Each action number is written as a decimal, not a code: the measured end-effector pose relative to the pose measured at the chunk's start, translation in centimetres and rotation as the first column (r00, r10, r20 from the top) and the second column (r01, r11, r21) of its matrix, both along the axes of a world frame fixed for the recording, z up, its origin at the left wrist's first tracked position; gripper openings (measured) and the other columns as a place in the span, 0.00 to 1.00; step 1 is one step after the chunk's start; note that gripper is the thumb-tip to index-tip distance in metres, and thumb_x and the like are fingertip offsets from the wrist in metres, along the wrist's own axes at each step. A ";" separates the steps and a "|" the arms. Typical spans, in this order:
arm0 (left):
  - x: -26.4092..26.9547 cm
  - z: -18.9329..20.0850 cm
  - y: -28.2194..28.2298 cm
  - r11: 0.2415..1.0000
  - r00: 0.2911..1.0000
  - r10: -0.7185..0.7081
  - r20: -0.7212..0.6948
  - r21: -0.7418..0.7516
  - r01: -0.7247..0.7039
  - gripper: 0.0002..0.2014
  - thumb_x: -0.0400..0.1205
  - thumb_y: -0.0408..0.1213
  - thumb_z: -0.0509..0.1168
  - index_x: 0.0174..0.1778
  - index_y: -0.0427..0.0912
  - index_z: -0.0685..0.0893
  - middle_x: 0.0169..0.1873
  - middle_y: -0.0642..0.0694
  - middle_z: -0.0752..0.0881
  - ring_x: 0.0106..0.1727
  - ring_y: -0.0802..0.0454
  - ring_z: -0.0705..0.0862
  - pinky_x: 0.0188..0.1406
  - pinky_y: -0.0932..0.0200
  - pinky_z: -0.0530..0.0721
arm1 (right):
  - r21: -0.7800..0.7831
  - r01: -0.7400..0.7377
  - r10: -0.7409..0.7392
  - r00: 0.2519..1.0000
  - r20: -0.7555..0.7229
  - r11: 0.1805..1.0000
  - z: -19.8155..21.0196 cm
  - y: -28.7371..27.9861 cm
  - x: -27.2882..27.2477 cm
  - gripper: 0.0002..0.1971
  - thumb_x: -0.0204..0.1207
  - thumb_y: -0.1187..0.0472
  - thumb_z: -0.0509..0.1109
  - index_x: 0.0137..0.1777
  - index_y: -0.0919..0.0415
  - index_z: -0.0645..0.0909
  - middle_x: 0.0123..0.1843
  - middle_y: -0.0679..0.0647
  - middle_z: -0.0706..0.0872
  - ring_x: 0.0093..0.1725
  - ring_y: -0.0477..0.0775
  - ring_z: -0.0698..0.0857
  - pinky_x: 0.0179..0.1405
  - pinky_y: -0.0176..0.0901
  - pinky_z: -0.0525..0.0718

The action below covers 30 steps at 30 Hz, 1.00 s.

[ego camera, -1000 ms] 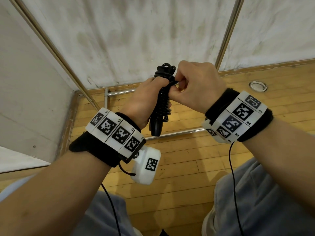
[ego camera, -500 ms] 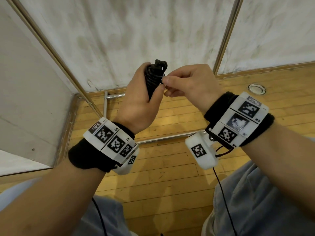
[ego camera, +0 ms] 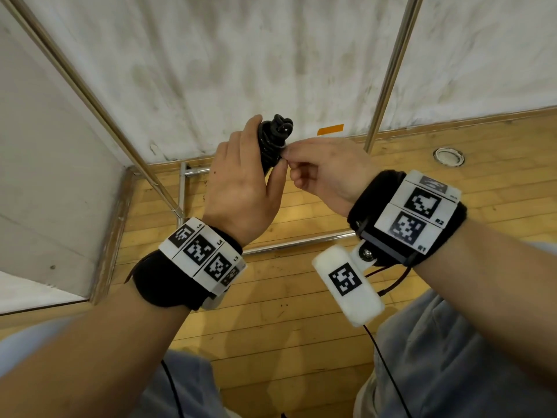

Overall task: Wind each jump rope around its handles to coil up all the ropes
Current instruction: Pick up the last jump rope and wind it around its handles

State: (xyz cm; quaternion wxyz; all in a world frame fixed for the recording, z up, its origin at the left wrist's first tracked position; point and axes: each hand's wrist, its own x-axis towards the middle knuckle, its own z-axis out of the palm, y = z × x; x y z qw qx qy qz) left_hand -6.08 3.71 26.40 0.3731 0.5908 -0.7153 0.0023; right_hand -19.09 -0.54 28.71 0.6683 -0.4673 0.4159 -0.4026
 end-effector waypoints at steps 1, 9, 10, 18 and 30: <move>0.0 0.0 0.0 1.000 1.000 -0.001 -0.008 0.004 0.001 0.30 0.82 0.44 0.57 0.75 0.26 0.66 0.57 0.31 0.79 0.54 0.34 0.78 0.56 0.45 0.75 | -0.002 0.018 -0.018 1.000 -0.002 1.000 0.0 0.0 0.1 0.07 0.73 0.71 0.69 0.33 0.66 0.81 0.25 0.53 0.77 0.25 0.48 0.75 0.26 0.36 0.75; 0.6 0.2 -0.7 1.000 0.996 -0.011 -0.088 -0.009 0.011 0.27 0.79 0.49 0.58 0.71 0.37 0.73 0.54 0.45 0.84 0.51 0.49 0.81 0.48 0.61 0.74 | 0.064 0.044 -0.045 0.999 0.013 0.997 0.2 -0.8 0.5 0.13 0.71 0.67 0.65 0.26 0.59 0.72 0.23 0.51 0.72 0.20 0.47 0.68 0.22 0.36 0.70; 0.7 0.1 -0.7 1.000 0.995 -0.006 -0.103 -0.008 0.005 0.26 0.78 0.49 0.59 0.70 0.39 0.74 0.51 0.49 0.84 0.49 0.54 0.80 0.45 0.65 0.72 | 0.080 0.027 -0.028 1.000 0.011 0.996 0.2 -0.9 0.4 0.13 0.71 0.67 0.64 0.26 0.58 0.72 0.23 0.51 0.71 0.20 0.47 0.68 0.22 0.36 0.69; 1.3 -0.3 -0.6 0.987 0.918 -0.039 -0.396 0.128 0.097 0.17 0.75 0.54 0.60 0.60 0.63 0.74 0.31 0.63 0.82 0.30 0.61 0.80 0.28 0.62 0.77 | 0.156 -0.096 0.098 0.995 -0.006 0.983 0.7 -2.4 -1.2 0.10 0.71 0.65 0.61 0.30 0.56 0.68 0.23 0.49 0.70 0.20 0.46 0.66 0.19 0.34 0.67; 0.2 -0.3 -0.8 0.952 0.773 0.035 -0.634 0.255 0.166 0.15 0.78 0.46 0.58 0.60 0.51 0.75 0.27 0.52 0.79 0.21 0.51 0.76 0.20 0.55 0.75 | -0.132 0.035 -0.069 0.962 -0.265 0.991 -0.7 -1.1 0.7 0.15 0.76 0.59 0.61 0.29 0.62 0.75 0.21 0.52 0.76 0.18 0.52 0.77 0.21 0.39 0.77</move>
